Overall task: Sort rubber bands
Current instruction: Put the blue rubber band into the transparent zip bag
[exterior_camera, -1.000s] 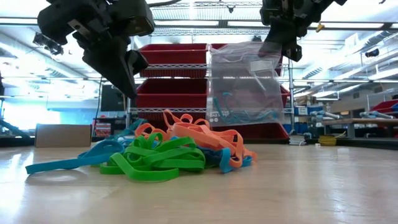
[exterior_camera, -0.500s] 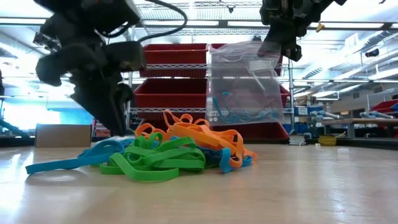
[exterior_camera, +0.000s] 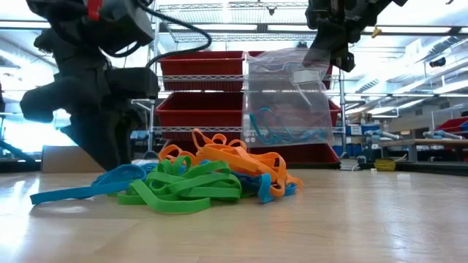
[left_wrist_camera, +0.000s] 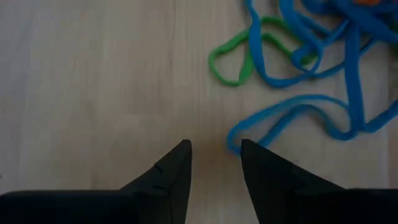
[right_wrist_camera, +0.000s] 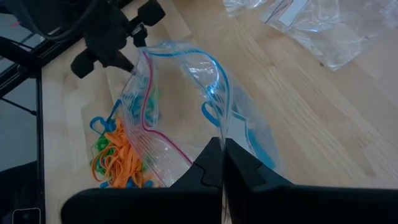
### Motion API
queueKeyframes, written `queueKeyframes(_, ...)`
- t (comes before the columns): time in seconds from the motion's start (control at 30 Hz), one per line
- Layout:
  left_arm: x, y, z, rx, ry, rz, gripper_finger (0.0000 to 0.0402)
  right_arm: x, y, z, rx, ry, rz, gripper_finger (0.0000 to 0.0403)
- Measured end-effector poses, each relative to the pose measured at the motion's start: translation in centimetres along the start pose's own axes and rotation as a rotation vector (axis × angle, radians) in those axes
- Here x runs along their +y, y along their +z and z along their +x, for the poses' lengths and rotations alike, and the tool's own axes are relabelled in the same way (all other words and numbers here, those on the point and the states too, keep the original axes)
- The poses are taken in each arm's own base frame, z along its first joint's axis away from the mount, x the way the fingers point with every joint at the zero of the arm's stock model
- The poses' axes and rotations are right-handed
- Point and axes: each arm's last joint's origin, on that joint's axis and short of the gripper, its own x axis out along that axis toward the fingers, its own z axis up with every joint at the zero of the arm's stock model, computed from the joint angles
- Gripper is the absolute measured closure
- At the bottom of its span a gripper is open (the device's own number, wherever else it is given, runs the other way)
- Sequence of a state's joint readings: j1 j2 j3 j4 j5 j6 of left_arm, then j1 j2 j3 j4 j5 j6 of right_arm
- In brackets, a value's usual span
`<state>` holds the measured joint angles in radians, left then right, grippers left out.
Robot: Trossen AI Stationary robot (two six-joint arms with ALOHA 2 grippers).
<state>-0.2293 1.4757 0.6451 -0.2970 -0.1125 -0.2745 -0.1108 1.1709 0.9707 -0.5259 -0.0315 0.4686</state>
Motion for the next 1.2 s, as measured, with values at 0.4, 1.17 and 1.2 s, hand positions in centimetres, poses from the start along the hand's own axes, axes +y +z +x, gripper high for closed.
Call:
queueKeyframes(0.4,0.0,-1.8,1.4,-0.125,-0.096,-0.025,0.0276,0.0,0.0,0.0,-0.001,0.000,0.000,0.0403)
queueKeyframes(1.17,-1.0,2.1,-3.0,-0.338,-0.071,0.125,0.0400,0.1,0.1,0.2,-0.010,0.015,0.010,0.0403)
queueKeyframes(1.2,-1.0,2.8,-3.9,-0.362,-0.049,0.142,0.0400,0.2,0.2,0.2,-0.009,0.027,0.012,0.0403)
